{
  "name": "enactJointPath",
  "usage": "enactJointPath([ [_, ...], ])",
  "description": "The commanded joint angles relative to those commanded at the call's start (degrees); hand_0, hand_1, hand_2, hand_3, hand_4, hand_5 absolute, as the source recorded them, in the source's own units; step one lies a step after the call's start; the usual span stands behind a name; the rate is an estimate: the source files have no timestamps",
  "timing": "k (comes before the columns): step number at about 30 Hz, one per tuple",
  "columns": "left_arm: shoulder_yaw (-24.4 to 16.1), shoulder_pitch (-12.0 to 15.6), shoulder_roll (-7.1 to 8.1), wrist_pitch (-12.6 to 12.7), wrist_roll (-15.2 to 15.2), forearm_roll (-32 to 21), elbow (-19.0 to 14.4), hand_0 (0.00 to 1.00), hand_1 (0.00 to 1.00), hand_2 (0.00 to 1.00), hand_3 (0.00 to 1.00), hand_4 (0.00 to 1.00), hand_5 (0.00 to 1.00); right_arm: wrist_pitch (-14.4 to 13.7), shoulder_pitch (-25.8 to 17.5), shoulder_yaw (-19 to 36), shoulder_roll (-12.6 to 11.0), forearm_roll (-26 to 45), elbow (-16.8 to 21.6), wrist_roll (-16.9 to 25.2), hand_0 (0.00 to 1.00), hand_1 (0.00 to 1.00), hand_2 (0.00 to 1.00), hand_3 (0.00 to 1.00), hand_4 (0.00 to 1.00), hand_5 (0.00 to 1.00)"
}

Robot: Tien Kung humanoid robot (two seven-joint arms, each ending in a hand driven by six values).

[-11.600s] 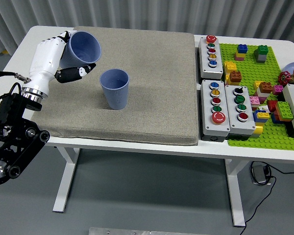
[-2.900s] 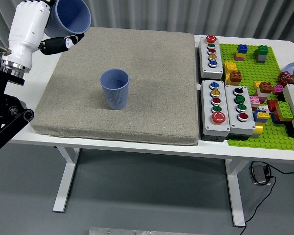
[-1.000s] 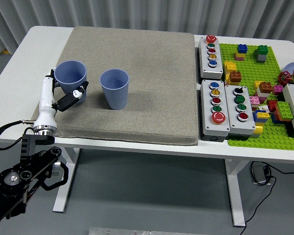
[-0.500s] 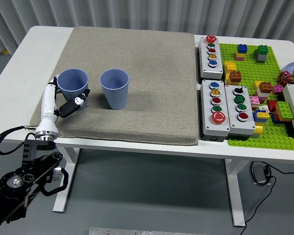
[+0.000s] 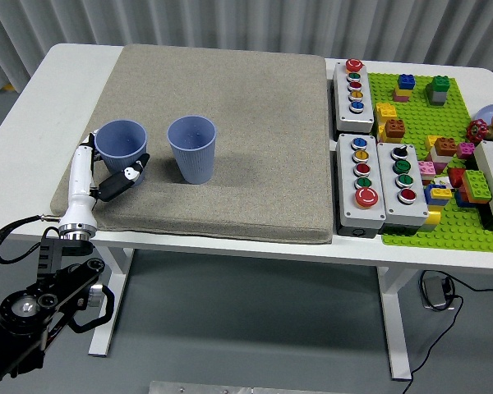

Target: Pick cup pour cup place

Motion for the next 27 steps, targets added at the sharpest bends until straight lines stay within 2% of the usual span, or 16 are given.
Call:
enactJointPath([
  [5, -0.5, 0.1, 0.05, 0.0, 0.0, 0.3, 0.0, 0.579, 0.631, 0.667, 0.605, 0.764, 0.265, 0.1, -0.1, 0.1, 0.0, -0.1, 0.0, 0.0, 0.675, 0.599, 0.562, 0.578, 0.002, 0.039],
  [6, -0.6, 0.2, 0.07, 0.0, 0.0, 0.4, 0.0, 0.634, 0.675, 0.744, 0.662, 0.800, 0.306, 0.1, 0.0, 0.1, 0.0, -0.1, 0.0, 0.0, 0.675, 0.598, 0.562, 0.579, 0.002, 0.039],
  [11, -0.9, 0.1, 0.07, 0.0, 0.0, 0.6, -0.1, 0.634, 0.675, 0.744, 0.662, 0.800, 0.306, 0.1, 0.1, 0.2, 0.0, -0.1, 0.0, 0.0, 0.675, 0.598, 0.562, 0.579, 0.002, 0.039],
  [12, -0.9, 0.1, 0.08, 0.0, 0.0, 0.7, -0.1, 0.648, 0.689, 0.795, 0.702, 0.854, 0.354, 0.1, 0.1, 0.2, 0.0, -0.1, 0.0, 0.0, 0.674, 0.599, 0.562, 0.578, 0.002, 0.039],
  [17, -1.1, 0.0, 0.15, 0.0, 0.1, 1.0, -0.1, 0.648, 0.689, 0.795, 0.702, 0.854, 0.354, 0.1, 0.3, 0.1, 0.0, 0.0, -0.1, 0.0, 0.674, 0.599, 0.562, 0.578, 0.002, 0.039],
  [18, -1.1, 0.0, 0.16, 0.0, 0.1, 1.0, 0.0, 0.662, 0.703, 0.810, 0.721, 0.817, 0.315, 0.1, 0.3, 0.1, -0.1, 0.0, -0.1, 0.0, 0.674, 0.599, 0.562, 0.578, 0.002, 0.038],
  [27, -1.3, 0.0, 0.13, 0.0, 0.4, 1.4, 0.1, 0.671, 0.710, 0.824, 0.738, 0.835, 0.333, 0.2, 0.3, 0.2, -0.1, 0.1, -0.1, 0.0, 0.674, 0.599, 0.562, 0.578, 0.002, 0.038],
])
